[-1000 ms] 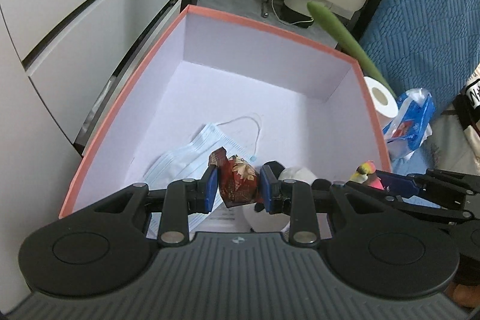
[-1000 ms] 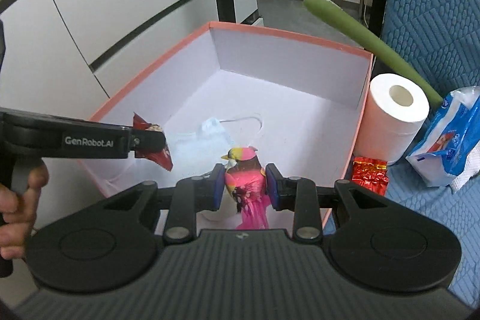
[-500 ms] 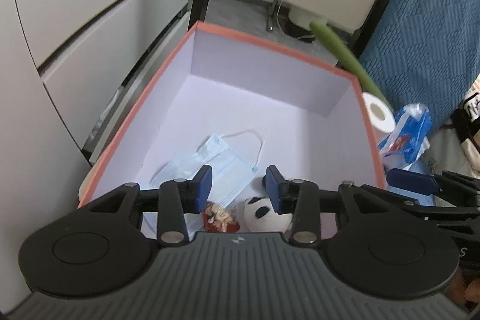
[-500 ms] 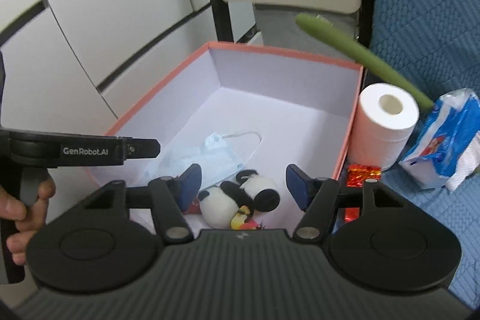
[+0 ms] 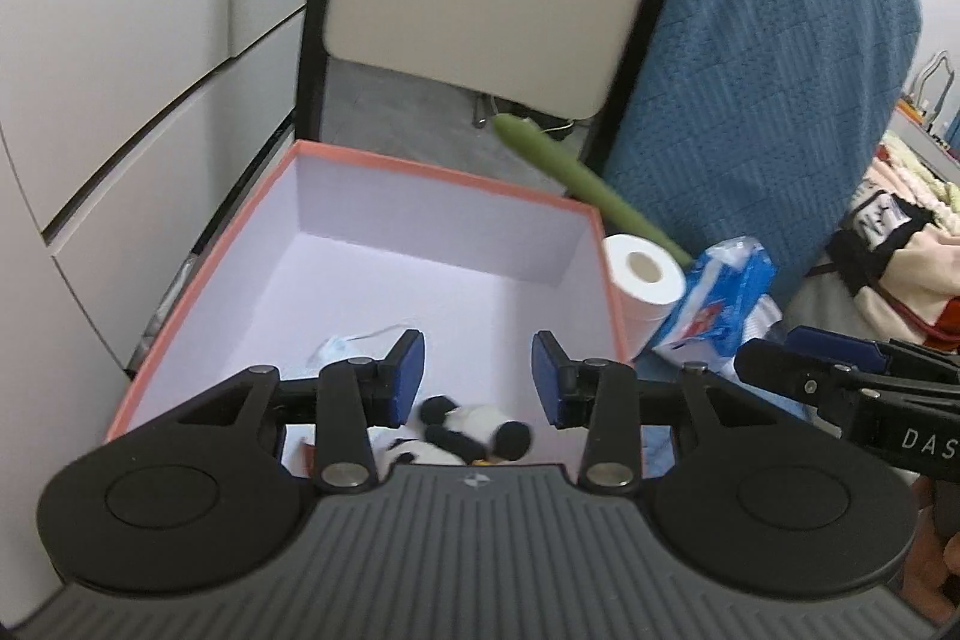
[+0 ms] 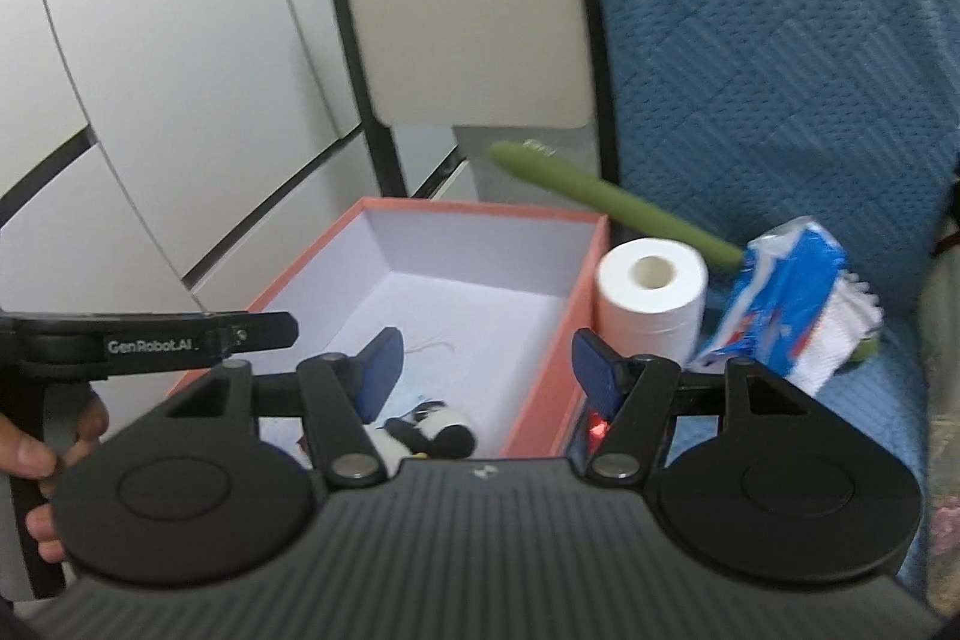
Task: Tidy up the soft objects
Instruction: 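Move both open tools back from the box toward the chair seat, then move the left tool to the red foil packet while the right tool grasps the blue plastic bag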
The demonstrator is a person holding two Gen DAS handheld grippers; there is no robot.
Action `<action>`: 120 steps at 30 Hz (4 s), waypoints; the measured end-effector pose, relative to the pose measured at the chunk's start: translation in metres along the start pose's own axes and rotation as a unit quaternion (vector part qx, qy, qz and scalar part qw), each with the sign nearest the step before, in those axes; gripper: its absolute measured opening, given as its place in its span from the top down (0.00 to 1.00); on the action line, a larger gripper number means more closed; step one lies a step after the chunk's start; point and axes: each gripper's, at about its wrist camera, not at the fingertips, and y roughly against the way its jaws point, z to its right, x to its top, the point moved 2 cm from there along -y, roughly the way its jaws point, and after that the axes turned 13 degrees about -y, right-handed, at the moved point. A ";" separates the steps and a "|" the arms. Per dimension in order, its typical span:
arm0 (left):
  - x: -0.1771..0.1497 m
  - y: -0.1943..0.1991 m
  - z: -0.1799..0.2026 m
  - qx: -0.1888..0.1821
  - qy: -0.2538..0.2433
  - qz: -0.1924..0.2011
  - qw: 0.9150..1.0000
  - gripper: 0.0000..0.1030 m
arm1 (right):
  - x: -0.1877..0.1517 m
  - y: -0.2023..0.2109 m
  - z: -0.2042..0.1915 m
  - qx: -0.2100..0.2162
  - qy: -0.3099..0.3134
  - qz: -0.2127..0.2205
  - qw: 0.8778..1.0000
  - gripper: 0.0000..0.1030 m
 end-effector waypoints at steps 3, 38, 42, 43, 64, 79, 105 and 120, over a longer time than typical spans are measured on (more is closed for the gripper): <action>0.000 0.004 0.015 -0.006 -0.006 0.010 1.000 0.56 | 0.003 0.013 0.012 -0.005 -0.006 0.016 1.000 0.37; -0.042 -0.017 0.166 -0.055 -0.049 0.019 0.997 0.56 | -0.039 0.073 0.134 -0.075 -0.062 0.038 0.995 0.37; -0.049 -0.018 0.179 -0.058 -0.056 0.014 0.997 0.56 | -0.049 0.077 0.146 -0.079 -0.070 0.036 0.994 0.37; -0.050 -0.019 0.183 -0.058 -0.059 0.012 0.996 0.56 | -0.051 0.078 0.149 -0.081 -0.072 0.036 0.993 0.37; -0.059 -0.064 0.232 -0.038 -0.144 0.001 0.989 0.56 | -0.059 0.060 0.191 -0.095 -0.135 0.041 0.985 0.37; -0.070 -0.127 0.251 0.009 -0.215 -0.004 0.977 0.56 | -0.046 0.019 0.213 -0.066 -0.168 0.050 0.982 0.37; -0.091 -0.221 0.247 0.160 -0.272 -0.035 0.948 0.56 | -0.010 -0.077 0.250 0.031 -0.246 0.015 0.969 0.36; -0.081 -0.261 0.229 0.180 -0.281 -0.043 0.942 0.43 | 0.017 -0.120 0.225 -0.011 -0.203 -0.011 0.979 0.36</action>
